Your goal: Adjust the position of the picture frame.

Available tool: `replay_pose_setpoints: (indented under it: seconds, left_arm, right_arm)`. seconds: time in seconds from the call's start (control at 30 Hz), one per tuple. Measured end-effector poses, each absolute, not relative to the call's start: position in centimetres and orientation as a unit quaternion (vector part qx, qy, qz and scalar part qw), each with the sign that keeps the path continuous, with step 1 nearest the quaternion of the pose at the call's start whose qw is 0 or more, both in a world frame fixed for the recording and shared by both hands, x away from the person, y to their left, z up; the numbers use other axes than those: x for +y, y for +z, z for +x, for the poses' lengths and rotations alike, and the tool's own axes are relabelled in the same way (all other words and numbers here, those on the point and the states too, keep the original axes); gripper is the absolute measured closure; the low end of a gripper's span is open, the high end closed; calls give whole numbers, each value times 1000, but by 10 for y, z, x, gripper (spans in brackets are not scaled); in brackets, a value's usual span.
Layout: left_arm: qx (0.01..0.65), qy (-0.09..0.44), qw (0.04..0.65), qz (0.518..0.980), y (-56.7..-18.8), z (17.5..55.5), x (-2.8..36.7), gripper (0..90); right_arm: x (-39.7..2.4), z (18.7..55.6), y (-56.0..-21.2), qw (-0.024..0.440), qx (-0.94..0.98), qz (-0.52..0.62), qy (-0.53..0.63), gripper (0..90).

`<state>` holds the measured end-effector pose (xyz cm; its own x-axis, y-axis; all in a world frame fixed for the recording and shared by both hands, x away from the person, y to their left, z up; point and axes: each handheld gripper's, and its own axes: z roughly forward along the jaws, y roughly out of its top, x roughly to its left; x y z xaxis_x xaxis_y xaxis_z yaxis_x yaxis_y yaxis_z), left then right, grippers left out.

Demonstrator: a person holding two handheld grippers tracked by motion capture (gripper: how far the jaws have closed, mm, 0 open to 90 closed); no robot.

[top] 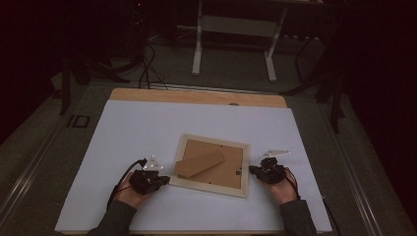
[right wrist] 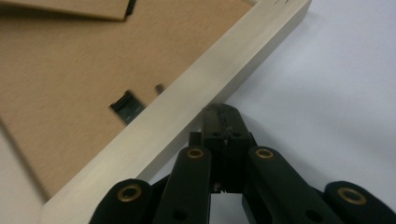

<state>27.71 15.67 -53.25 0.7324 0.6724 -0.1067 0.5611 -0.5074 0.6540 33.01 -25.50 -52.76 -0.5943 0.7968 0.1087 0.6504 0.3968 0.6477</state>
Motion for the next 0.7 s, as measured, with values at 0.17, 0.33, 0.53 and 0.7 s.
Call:
replay_pose_setpoints:
  seconds: [0.17,0.33,0.53,0.7]
  left_arm:
    - [353,73,346,866,-533,270,159,900]
    - [348,69,345,869,-532,266,160,900]
    - [345,68,345,870,-532,265,160,900]
    - [346,63,346,870,-533,265,162,900]
  right_arm:
    - [-253,321,-527,104,835,428,329,900]
    - [-252,315,-526,99,841,422,323,900]
    - [-253,316,-526,93,839,425,326,900]
    - [-251,318,-526,95,839,424,326,900]
